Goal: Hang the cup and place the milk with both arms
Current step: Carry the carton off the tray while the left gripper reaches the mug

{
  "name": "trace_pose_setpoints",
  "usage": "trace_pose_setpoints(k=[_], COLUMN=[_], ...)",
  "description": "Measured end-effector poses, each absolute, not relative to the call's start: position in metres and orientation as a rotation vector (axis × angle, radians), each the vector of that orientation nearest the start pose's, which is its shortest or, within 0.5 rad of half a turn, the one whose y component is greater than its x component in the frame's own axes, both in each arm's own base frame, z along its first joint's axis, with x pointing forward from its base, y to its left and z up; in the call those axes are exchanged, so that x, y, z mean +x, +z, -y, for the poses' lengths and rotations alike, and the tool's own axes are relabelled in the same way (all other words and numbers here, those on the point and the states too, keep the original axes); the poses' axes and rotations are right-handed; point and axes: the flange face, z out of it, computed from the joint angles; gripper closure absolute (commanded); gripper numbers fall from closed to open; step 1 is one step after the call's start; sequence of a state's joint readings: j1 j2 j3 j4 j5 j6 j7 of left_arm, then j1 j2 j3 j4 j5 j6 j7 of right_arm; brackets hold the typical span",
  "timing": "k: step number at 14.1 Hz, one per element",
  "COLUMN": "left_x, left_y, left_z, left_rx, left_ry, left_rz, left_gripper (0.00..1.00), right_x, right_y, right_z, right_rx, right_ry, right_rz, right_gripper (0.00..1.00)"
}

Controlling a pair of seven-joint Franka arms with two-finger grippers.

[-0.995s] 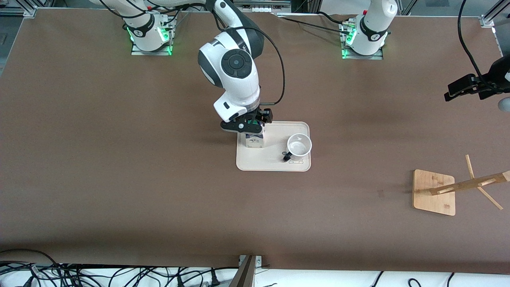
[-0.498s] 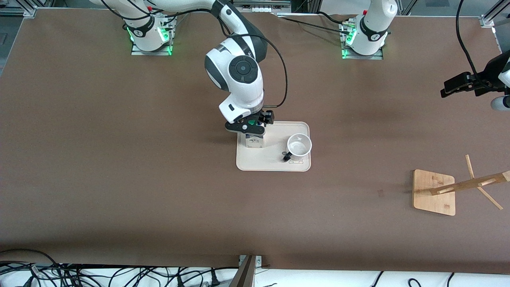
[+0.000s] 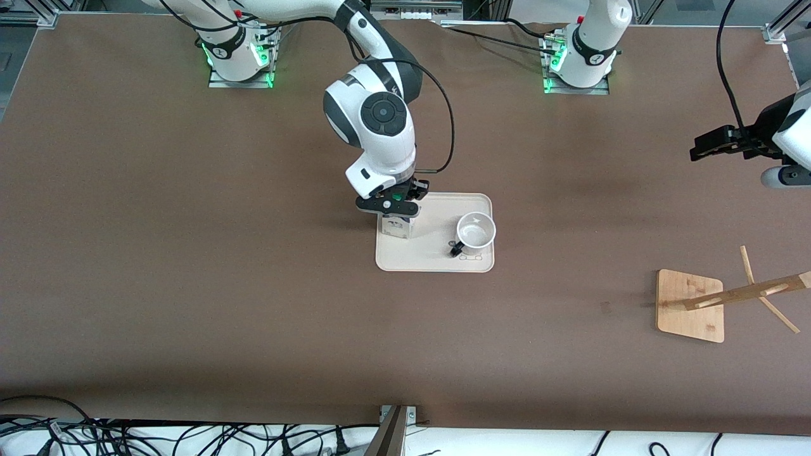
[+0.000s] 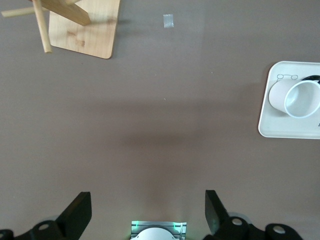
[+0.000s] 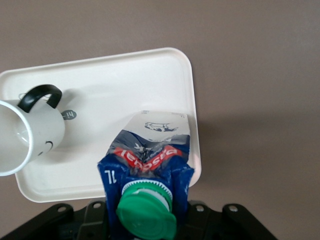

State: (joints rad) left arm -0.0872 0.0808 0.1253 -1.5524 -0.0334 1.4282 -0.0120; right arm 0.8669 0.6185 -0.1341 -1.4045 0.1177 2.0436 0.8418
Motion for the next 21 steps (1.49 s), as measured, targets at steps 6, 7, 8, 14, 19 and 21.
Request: trace_pose_setpoints(k=[6,7,8,14,19,21], left_x=[0.571,0.57,0.566,0.542,0.54,0.549], left_y=[0.519,0.51,0.504,0.444,0.337,0.31], left_z=[0.085,0.111,0.139,0.286,0.355,0.36], left_rx=[-3.106,-3.094,-3.082,-3.052,-3.052,-3.082], left_ry=[0.524,0.546,0.56,0.562,0.646,0.642], left_rz=[-0.174,-0.182,-0.177,-0.457,-0.616,-0.649], left_gripper=[0.0,0.0,0.0,0.0,0.0,0.0], right_x=[0.587,0.601,0.611,0.625,0.616,0.613], right_y=[0.443,0.45,0.451,0.38,0.329,0.317], right_z=[-0.347,-0.307,-0.271,-0.147,-0.097,-0.085], right_rx=[-3.1,-3.096,-3.094,-3.107,-3.098,-3.091], right_ry=[0.189,0.225,0.258,0.392,0.395,0.376], right_rz=[0.036,0.082,0.124,0.245,0.263,0.269], right_gripper=[0.65,0.65,0.65,0.64,0.58,0.38])
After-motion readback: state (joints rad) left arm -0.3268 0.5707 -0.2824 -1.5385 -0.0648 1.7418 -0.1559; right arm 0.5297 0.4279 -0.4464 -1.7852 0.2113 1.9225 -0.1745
